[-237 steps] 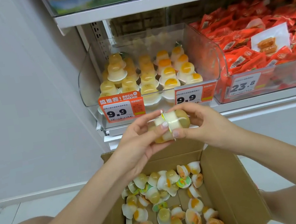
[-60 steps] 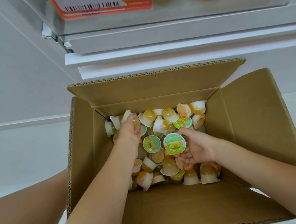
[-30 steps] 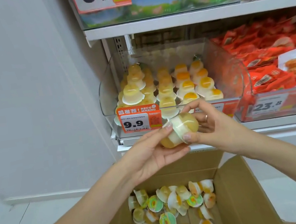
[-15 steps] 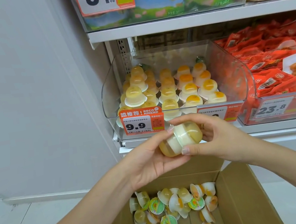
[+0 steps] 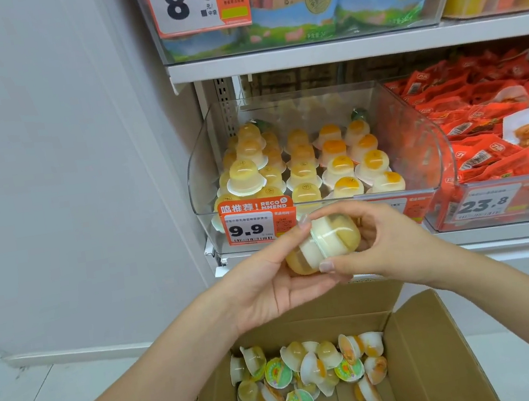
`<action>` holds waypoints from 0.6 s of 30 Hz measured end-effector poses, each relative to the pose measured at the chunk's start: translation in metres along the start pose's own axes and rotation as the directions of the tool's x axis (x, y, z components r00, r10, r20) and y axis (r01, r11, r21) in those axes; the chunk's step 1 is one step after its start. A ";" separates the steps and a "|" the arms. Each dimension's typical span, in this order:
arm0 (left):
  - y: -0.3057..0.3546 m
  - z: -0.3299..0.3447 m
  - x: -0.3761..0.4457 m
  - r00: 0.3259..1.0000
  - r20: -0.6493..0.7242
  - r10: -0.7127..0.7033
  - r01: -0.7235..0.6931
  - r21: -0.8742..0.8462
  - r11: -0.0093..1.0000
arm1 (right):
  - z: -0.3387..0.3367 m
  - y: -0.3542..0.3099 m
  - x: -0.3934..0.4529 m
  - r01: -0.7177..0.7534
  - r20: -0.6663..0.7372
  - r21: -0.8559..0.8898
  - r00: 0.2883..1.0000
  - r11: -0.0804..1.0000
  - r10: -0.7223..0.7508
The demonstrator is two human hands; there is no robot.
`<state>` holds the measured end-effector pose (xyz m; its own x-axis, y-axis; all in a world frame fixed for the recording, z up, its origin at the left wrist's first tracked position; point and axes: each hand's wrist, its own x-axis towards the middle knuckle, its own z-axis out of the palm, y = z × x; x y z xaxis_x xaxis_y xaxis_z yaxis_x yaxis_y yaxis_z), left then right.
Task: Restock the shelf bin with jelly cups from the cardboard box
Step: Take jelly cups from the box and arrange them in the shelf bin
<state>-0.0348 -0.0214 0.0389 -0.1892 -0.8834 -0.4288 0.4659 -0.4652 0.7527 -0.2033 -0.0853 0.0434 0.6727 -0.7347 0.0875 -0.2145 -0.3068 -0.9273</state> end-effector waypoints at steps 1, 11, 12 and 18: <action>0.004 -0.001 0.000 0.997 -0.053 0.048 -0.039 0.160 0.986 | -0.001 -0.002 0.005 -0.005 -0.072 0.009 0.997 1.000 0.005; 0.031 -0.061 0.014 0.757 -0.038 0.652 0.133 0.986 -0.096 | -0.052 -0.007 0.171 -0.222 -0.520 -0.346 0.854 0.912 0.010; 0.030 -0.061 0.015 0.764 -0.016 0.645 0.134 0.982 -0.135 | -0.054 -0.008 0.187 -0.252 -0.474 -0.444 0.881 0.860 0.013; 0.034 -0.058 0.021 0.753 0.021 0.658 0.141 0.971 -0.192 | -0.062 -0.004 0.239 -0.189 -0.189 -0.806 0.980 0.561 0.059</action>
<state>0.0273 -0.0526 0.0269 0.1461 -0.9722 0.1830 -0.9555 -0.0907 0.2806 -0.0851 -0.2973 0.0904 0.5132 -0.8524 0.1000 -0.8180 -0.5211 -0.2436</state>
